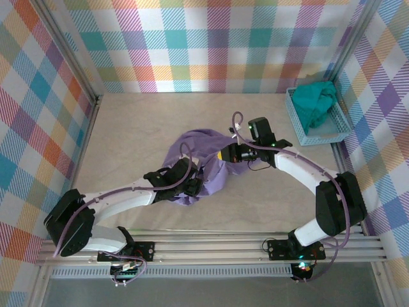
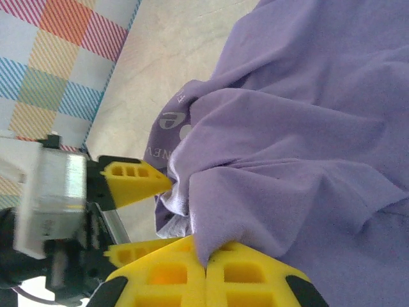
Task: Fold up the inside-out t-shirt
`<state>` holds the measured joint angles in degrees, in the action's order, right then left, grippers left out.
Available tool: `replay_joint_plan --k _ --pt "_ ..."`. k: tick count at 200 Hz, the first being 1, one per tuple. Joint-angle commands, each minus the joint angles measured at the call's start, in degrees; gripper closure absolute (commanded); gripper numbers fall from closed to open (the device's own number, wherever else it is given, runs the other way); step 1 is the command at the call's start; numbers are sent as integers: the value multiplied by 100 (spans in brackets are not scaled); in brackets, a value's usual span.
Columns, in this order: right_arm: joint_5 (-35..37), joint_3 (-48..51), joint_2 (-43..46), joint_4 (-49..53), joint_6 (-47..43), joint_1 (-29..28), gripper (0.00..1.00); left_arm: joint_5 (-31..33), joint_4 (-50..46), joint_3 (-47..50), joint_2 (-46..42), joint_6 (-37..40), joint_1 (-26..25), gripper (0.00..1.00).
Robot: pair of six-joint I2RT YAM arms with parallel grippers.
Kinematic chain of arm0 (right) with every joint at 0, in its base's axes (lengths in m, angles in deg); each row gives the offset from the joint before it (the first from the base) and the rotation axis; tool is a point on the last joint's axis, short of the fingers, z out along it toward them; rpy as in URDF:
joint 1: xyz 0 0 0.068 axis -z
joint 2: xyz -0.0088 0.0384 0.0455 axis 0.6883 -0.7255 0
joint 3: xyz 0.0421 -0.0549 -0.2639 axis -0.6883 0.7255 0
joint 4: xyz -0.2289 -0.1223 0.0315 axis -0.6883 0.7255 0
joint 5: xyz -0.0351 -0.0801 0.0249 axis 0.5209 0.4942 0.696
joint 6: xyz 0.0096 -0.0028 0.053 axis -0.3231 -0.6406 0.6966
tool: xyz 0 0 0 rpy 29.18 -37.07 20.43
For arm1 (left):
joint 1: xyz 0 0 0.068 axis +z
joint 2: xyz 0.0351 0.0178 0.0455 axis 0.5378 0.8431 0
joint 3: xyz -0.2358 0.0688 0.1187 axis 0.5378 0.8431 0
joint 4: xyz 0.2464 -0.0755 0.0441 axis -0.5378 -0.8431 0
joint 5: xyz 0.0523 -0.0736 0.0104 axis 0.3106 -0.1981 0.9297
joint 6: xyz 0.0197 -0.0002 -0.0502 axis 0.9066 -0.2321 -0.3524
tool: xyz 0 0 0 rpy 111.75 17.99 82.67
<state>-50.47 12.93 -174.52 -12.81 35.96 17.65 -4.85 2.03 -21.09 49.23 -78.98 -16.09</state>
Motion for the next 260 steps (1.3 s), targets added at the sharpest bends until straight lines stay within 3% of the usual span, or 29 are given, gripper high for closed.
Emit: replay_joint_plan --k 1,61,75,92,104,117,147,164,181,199,217,238,260 --pt "-24 77 188 184 -506 29 100 -36 349 -135 -327 218 179 37" --pt "-152 179 200 63 -507 36 100 -277 645 -608 793 395 592 35" --pt "-51 226 293 137 -603 42 100 -386 817 -758 1051 357 762 44" --pt "260 344 563 293 -757 99 100 -715 926 -902 1092 321 927 69" --pt "479 504 836 234 -861 132 100 -1183 1003 -915 861 278 1030 84" --pt "762 688 1103 115 -1053 132 100 -2103 1199 -796 443 157 1211 94" --pt "1365 1186 1703 -465 -1325 85 100 -4548 1808 -407 -514 -518 1838 100" --pt "1763 1357 1874 -787 -1330 -15 100 -4917 1905 -324 -955 -736 1960 100" --pt "2609 1238 1793 -606 -1275 -186 97 -5009 1916 -338 -1213 -868 1979 100" --pt "3688 708 1510 272 -1161 -341 88 -5038 1883 -369 -1347 -886 1986 100" --pt "4109 523 1548 601 -1517 -676 73 -4968 1829 -427 -1322 -880 1997 100" --pt "4048 881 2048 135 -2060 -1056 54 -5018 1769 -519 -1218 -871 2000 100" --pt "3373 1319 2473 -456 -2548 -1297 41 -5022 1766 -561 -1188 -868 1994 100"
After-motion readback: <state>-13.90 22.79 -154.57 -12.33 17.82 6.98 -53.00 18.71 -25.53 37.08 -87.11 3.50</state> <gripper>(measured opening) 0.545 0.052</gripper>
